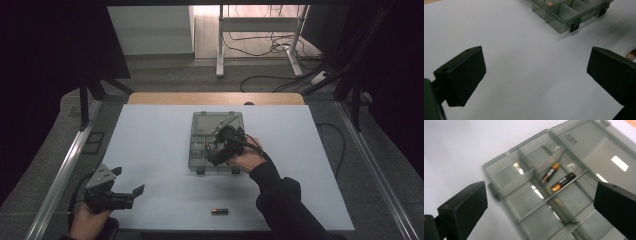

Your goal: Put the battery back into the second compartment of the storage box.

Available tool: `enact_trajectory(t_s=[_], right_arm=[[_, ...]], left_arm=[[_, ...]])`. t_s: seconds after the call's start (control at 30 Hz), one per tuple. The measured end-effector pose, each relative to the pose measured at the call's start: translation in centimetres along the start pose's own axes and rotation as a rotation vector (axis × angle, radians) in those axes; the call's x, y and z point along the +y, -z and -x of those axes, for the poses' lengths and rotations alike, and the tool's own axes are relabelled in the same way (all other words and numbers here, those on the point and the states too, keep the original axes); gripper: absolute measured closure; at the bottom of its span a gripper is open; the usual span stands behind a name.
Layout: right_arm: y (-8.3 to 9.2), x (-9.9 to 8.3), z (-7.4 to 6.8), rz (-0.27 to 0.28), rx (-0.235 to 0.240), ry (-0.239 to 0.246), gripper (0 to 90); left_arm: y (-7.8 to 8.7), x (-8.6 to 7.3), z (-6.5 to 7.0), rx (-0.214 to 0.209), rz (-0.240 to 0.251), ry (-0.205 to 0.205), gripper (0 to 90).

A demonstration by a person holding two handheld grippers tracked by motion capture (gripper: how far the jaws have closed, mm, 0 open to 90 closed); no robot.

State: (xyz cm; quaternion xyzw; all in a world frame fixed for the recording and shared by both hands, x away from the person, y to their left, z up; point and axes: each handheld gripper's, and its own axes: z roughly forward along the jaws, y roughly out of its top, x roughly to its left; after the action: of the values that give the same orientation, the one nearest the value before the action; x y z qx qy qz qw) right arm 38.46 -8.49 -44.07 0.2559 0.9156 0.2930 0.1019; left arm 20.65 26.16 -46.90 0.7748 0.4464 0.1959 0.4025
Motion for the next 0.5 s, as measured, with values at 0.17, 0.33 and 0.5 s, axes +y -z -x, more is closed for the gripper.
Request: enact_trajectory(t_s=[0.17, 0.33, 0.5], right_arm=[[0.9, -0.9, -1.3, -0.002, 0.006, 0.038, 0.0], [1.6, -1.9, -2.6, -0.020, 0.024, 0.070, 0.0], [1.9, -3.0, -3.8, -0.057, 0.043, 0.059, 0.0]], left_arm=[[0.0, 0.0, 0.0, 0.001, -0.001, 0.001, 2.7], [0.0, 0.0, 0.0, 0.002, -0.002, -0.001, 2.7], [0.0, 0.0, 0.0, 0.003, -0.003, 0.000, 2.7]])
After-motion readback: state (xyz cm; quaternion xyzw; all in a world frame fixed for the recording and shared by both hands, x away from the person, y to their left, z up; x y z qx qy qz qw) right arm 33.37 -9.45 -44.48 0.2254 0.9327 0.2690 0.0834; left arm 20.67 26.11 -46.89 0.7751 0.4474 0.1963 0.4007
